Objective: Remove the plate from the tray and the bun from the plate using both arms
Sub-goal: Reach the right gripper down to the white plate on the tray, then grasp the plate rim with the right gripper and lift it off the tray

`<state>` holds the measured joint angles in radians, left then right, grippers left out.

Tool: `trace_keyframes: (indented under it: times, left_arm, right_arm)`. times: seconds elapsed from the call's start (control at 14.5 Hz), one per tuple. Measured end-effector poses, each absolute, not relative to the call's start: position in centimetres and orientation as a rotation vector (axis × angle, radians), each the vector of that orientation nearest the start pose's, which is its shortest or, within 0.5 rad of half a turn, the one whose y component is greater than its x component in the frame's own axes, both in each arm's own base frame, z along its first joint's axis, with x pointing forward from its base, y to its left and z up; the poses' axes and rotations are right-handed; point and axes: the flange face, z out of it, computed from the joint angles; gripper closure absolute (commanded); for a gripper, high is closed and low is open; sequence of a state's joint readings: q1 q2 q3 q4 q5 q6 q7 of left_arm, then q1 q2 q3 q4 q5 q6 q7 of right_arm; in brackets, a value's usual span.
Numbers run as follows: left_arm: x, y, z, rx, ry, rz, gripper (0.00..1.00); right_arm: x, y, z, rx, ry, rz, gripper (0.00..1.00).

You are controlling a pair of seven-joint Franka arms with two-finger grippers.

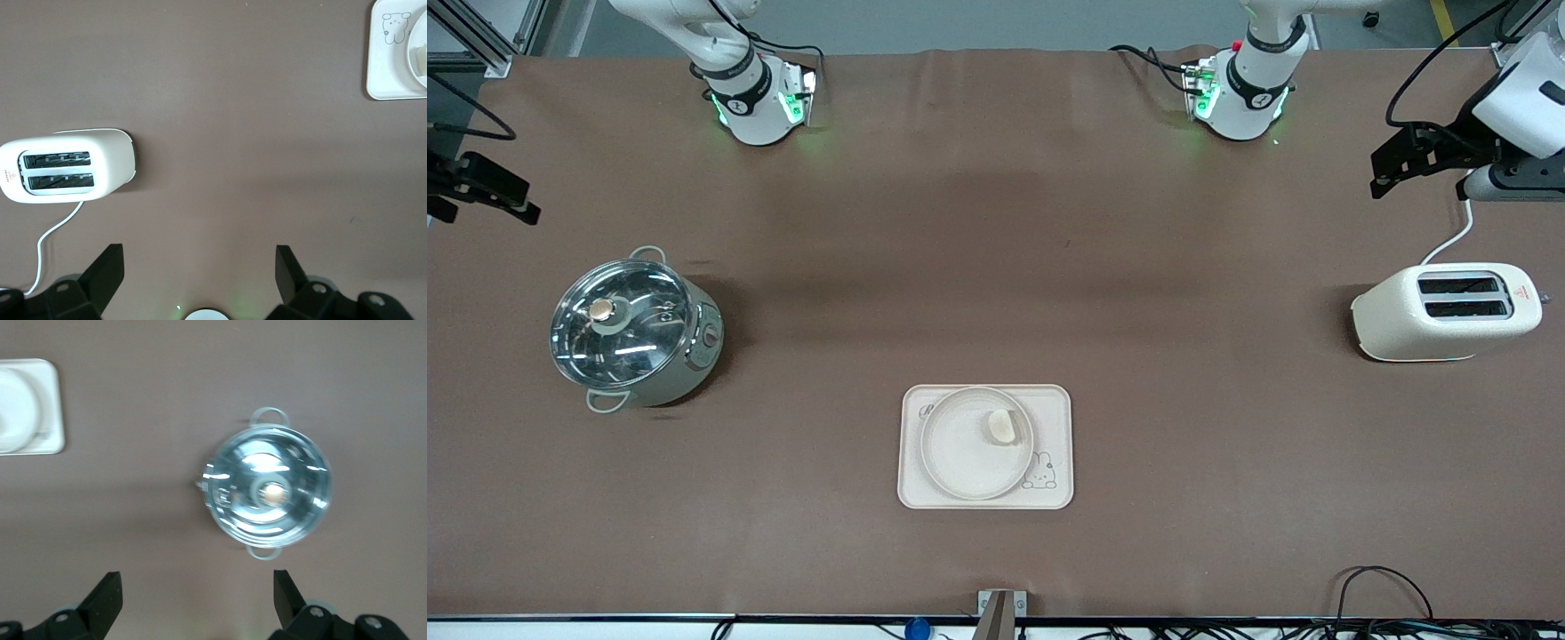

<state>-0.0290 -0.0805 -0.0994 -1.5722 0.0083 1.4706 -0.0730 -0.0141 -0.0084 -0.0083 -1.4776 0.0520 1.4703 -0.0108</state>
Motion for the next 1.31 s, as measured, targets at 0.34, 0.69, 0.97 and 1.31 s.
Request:
trace_keyframes:
  times: [0.34,0.69,0.97,1.31]
  left_arm:
    - [51.4,-6.8,65.6,-3.121,0.084,0.045,0.0]
    - [51.5,-6.7,65.3,-3.12,0.083,0.065,0.0]
    - [51.7,-6.7,64.9,-3.12,0.083,0.076,0.0]
    - [51.8,-6.7,64.8,-3.12,0.083,0.081,0.0]
  right_arm:
    - [59.9,10.5,58.2,-3.011,-0.104,-0.028,0.0]
    - [64.9,22.0,43.7,-2.972,0.117,-0.028,0.0]
    - [65.2,30.7,33.5,-2.927,0.295,-0.094,0.0]
    - [67.3,34.1,23.6,-2.884,0.41,-0.172,0.27]
